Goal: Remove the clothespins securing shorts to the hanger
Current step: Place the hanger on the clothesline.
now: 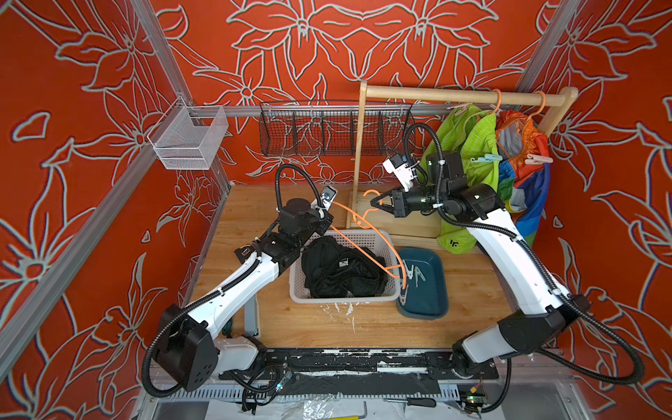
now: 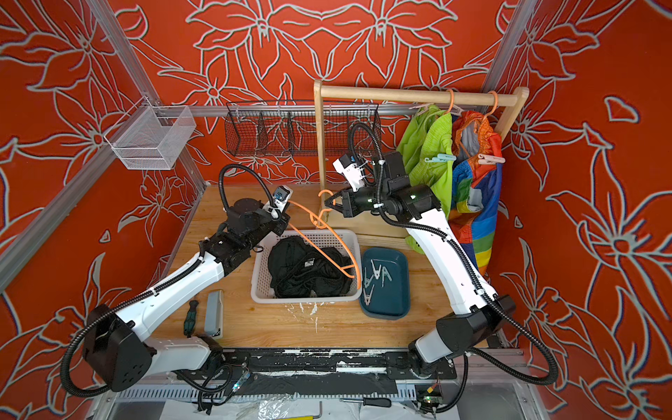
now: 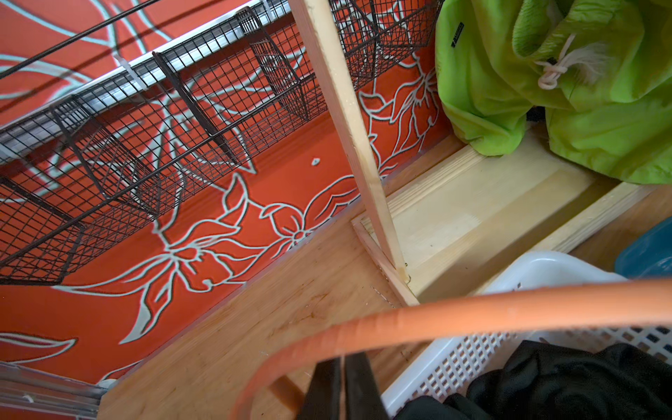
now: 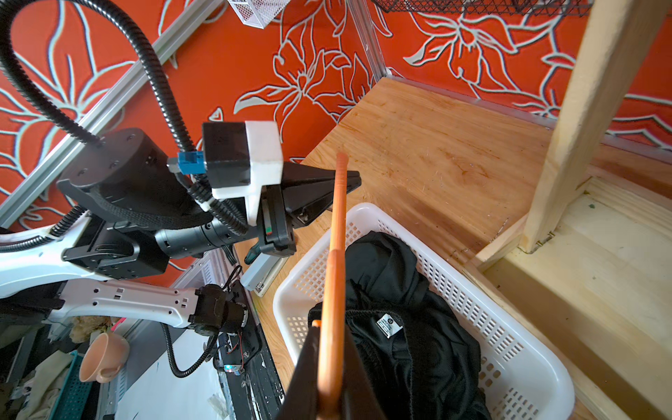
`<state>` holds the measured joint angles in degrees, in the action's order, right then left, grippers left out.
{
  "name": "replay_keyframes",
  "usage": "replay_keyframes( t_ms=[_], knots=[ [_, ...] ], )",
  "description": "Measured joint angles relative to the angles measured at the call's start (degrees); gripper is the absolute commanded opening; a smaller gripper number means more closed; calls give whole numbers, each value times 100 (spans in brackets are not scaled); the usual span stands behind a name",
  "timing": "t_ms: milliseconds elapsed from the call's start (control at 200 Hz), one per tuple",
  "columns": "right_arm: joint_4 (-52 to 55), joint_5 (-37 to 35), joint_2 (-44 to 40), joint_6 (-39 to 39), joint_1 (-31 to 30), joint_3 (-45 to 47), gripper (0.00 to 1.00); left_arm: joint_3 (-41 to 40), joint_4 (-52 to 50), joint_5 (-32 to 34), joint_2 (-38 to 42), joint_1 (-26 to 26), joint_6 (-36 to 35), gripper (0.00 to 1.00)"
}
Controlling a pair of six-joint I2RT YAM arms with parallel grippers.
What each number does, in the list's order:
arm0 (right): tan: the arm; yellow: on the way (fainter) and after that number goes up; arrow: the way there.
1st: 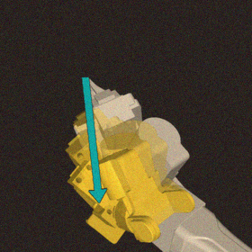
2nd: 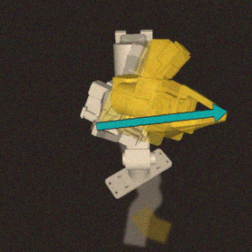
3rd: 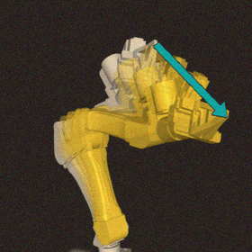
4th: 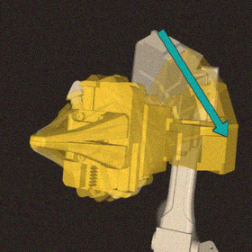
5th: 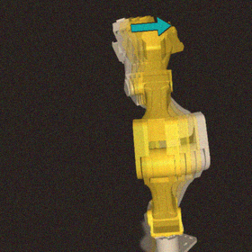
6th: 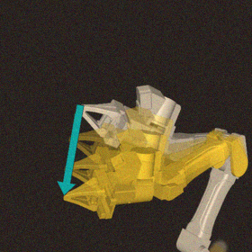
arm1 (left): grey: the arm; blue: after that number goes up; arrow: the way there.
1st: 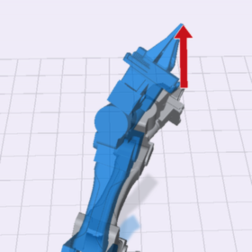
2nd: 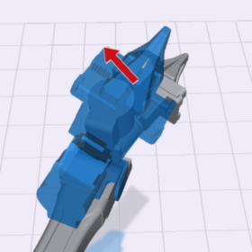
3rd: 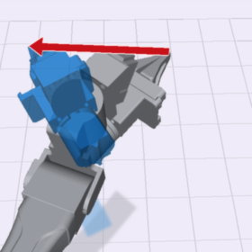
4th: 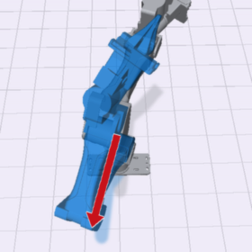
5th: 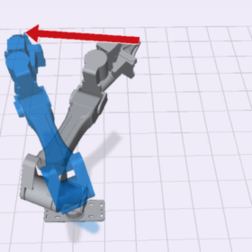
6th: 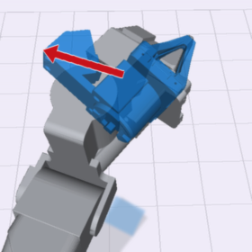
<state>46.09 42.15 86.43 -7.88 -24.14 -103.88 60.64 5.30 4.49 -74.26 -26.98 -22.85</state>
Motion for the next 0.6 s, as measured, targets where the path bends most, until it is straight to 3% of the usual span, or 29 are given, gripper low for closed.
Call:
replay_keyframes(
  t_ms=[65,165,405,601],
  knots=[
    [2,-11,7,20,0,-13,0,-37,63,-114,57,-22,-11,79],
    [87,13,9,31,-2,-37,0,-83,140,-120,138,-15,-20,87],
    [304,103,24,109,-42,-131,0,-315,341,-254,186,9,-107,87],
    [459,380,111,155,-153,-264,0,-343,339,-424,181,9,-195,80]
  ],
)
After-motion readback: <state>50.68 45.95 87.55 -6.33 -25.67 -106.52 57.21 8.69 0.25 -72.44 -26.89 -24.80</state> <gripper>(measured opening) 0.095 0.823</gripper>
